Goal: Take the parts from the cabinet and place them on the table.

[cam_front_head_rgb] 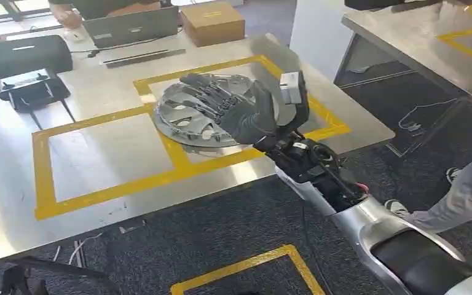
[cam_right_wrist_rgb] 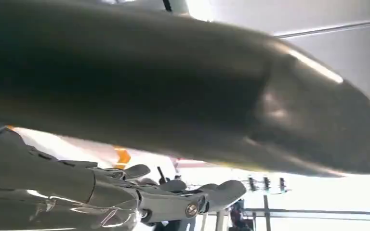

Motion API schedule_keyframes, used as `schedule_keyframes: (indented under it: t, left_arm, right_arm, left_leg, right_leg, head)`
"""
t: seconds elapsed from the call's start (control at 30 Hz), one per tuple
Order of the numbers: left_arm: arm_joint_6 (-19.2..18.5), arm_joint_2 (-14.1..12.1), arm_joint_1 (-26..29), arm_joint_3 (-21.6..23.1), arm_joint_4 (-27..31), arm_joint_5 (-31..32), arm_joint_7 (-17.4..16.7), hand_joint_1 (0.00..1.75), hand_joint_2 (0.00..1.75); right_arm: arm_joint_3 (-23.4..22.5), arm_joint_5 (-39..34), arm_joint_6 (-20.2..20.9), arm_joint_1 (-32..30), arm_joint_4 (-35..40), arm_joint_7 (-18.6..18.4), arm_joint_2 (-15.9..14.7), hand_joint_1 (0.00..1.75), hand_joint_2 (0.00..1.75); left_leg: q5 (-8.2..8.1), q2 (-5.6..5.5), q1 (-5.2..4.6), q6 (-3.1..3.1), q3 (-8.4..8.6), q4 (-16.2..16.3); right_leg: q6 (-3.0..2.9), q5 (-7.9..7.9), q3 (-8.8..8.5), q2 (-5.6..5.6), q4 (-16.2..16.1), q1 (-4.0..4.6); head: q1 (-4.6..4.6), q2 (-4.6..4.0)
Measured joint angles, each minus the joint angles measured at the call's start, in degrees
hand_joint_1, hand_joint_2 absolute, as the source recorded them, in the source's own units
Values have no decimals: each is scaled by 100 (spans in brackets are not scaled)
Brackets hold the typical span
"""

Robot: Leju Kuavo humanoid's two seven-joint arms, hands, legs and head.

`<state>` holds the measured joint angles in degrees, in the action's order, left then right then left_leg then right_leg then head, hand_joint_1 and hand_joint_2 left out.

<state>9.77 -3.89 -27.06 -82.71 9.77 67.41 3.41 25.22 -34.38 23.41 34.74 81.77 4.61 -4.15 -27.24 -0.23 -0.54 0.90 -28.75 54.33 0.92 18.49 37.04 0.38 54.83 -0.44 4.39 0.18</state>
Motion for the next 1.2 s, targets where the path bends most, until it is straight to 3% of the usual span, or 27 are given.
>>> schedule_keyframes:
  t: [0.03,0.07,0.1,0.17,0.2,0.23,0.27,0.33,0.4,0.47,0.53,0.57,0.6,0.63,0.67,0.7,0.73,0.8,0.83,0.87,0.9,0.93,1.03,1.07,1.1,1.17,1.2]
  left_arm:
    - [0,28,0,0,0,2,-2,0,0]
    - [0,26,-9,0,-2,2,-9,0,0]
    - [0,26,-7,0,-2,2,-9,0,0]
    - [0,35,7,0,0,-2,-9,0,0]
    - [0,37,11,0,-2,-4,-9,0,0]
    - [0,42,22,0,-2,-13,-9,0,0]
    - [0,44,34,0,-2,-24,-9,0,0]
    - [0,44,47,0,-2,-31,-9,0,0]
    - [0,35,40,0,-2,-37,-7,0,0]
    - [0,28,42,0,-2,-39,-7,0,0]
    - [0,8,47,0,-2,-39,-7,0,0]
    - [0,15,49,0,-4,-39,-7,0,0]
    - [0,15,49,0,-4,-39,-7,0,0]
    - [0,9,50,0,-4,-46,-7,0,0]
    - [0,7,52,0,-4,-52,-7,0,0]
    - [0,9,58,0,-4,-66,-4,0,0]
    - [0,11,68,0,-4,-72,2,0,0]
    - [0,9,77,0,-4,-94,20,0,0]
    - [0,-2,74,0,-4,-105,28,0,0]
    - [0,-9,68,0,-4,-107,35,0,0]
    - [-2,-24,58,0,-4,-114,37,0,0]
    - [-2,-35,57,0,-4,-127,50,0,0]
    - [-2,-42,80,0,-4,-159,57,0,0]
    - [-2,-39,79,-2,-4,-160,63,0,0]
    - [-2,-39,86,0,-4,-160,66,0,0]
    - [-2,-42,101,0,-4,-160,70,0,0]
    - [-2,-42,108,0,-4,-160,70,0,0]
  right_arm:
    - [-22,-9,-11,3,-9,-9,-30,0,0]
    - [-37,-22,-35,13,-11,-26,-50,0,0]
    - [-37,-28,-55,14,-15,-42,-63,0,0]
    - [-37,-66,-55,-23,-20,-41,-107,0,0]
    - [-37,-72,-44,-49,-20,-41,-114,0,0]
    - [-37,-83,-37,-76,-20,-41,-129,0,0]
    - [-37,-85,-35,-93,-20,-41,-136,0,0]
    - [-37,-96,-28,-92,-20,-39,-135,0,0]
    - [-37,-109,-22,-82,-13,-35,-136,0,0]
    - [-39,-118,-20,-82,-15,-31,-138,0,0]
    - [-35,-116,-20,-93,-20,-33,-138,0,0]
    - [-33,-116,-15,-82,-20,-35,-138,0,0]
    - [-33,-118,-13,-74,-20,-33,-138,0,0]
    - [-33,-120,-13,-74,-20,-33,-138,0,0]
    - [-33,-120,-15,-73,-24,-31,-138,0,0]
    - [-33,-111,-44,-73,-39,-15,-138,0,0]
    - [-31,-72,-89,-71,-65,2,-138,0,0]
    - [-37,-37,-155,-44,-136,50,-138,0,0]
    - [-39,-20,-166,-17,-170,90,-138,0,0]
    - [-39,-20,-164,7,-186,107,-138,0,0]
    - [-46,-20,-155,20,-199,120,-138,0,0]
    - [-59,-20,-140,22,-210,125,-138,0,0]
    - [-61,15,-109,9,-275,138,-138,0,0]
    - [-72,20,-98,7,-295,147,-144,0,0]
    - [-76,24,-96,11,-310,149,-149,0,0]
    - [-76,28,-94,3,-345,155,-151,0,0]
    - [-74,28,-94,-6,-363,155,-151,0,0]
  left_leg:
    - [91,27,83,35,-17,-65]
    - [160,32,78,47,-85,-70]
    - [208,41,81,106,-145,-69]
    - [321,48,81,100,-290,-64]
    - [379,48,81,92,-367,-59]
    - [433,48,83,82,-441,-56]
    - [480,47,85,66,-505,-49]
    - [550,46,90,17,-611,-15]
    - [612,43,60,-50,-677,32]
    - [716,42,58,-115,-691,-5]
    - [755,34,65,-179,-739,-3]
    - [524,32,90,-209,-834,137]
    - [151,30,95,-233,-981,493]
    - [-233,32,104,-262,-1151,1003]
    - [-464,32,104,-282,-1281,1440]
    - [-572,32,106,-294,-1375,1857]
    - [-487,32,107,-293,-1356,2006]
    - [-52,32,105,-265,-979,1615]
    - [112,32,104,-229,-582,1065]
    - [84,32,98,-192,-218,565]
    - [-70,30,64,-161,140,73]
    - [-101,34,57,-136,194,-98]
    - [41,25,62,-21,81,-111]
    - [109,63,93,12,42,-125]
    - [163,58,94,65,-26,-124]
    - [263,62,89,88,-145,-120]
    - [318,62,85,89,-218,-115]
  right_leg:
    - [28,37,37,3,5,4]
    - [61,335,119,4,179,-4]
    - [80,684,212,-3,510,-16]
    - [123,1320,428,-6,1501,-25]
    - [140,1380,463,-9,1846,-28]
    - [150,1263,384,-11,1915,-33]
    - [149,1073,194,-12,1742,-35]
    - [131,748,-501,-13,809,-39]
    - [80,971,-1021,13,-56,-3]
    - [21,920,-960,18,-37,11]
    - [-112,811,-885,-7,-68,-23]
    - [-157,748,-814,-24,-72,-30]
    - [-212,675,-723,-28,-71,-29]
    - [-215,601,-621,-30,-71,-27]
    - [-218,544,-536,-30,-67,-23]
    - [-217,475,-438,-32,-64,-19]
    - [-214,415,-357,-36,-64,-16]
    - [-193,292,-199,-38,-62,-11]
    - [-172,227,-128,-36,-61,-9]
    - [-152,180,-107,-34,-54,-9]
    - [-117,144,-68,-32,-46,12]
    - [-87,94,-68,-47,-60,16]
    - [31,-73,-57,-49,-134,28]
    - [50,64,5,-32,-74,-9]
    - [63,412,121,-33,197,0]
    - [105,1069,375,-36,1149,-15]
    - [126,1276,492,-37,1660,-14]
  head:
    - [-24,0]
    - [-18,0]
    - [24,2]
    - [53,0]
    - [63,2]
    - [70,2]
    - [77,2]
    - [92,2]
    - [112,2]
    - [101,2]
    - [81,0]
    - [50,2]
    - [15,0]
    - [-2,0]
    - [-7,2]
    - [-13,2]
    - [-13,0]
    - [-13,0]
    - [-13,0]
    - [-13,2]
    - [-15,2]
    - [4,2]
    - [5,0]
    - [-26,2]
    - [29,0]
    - [57,2]
    - [72,0]
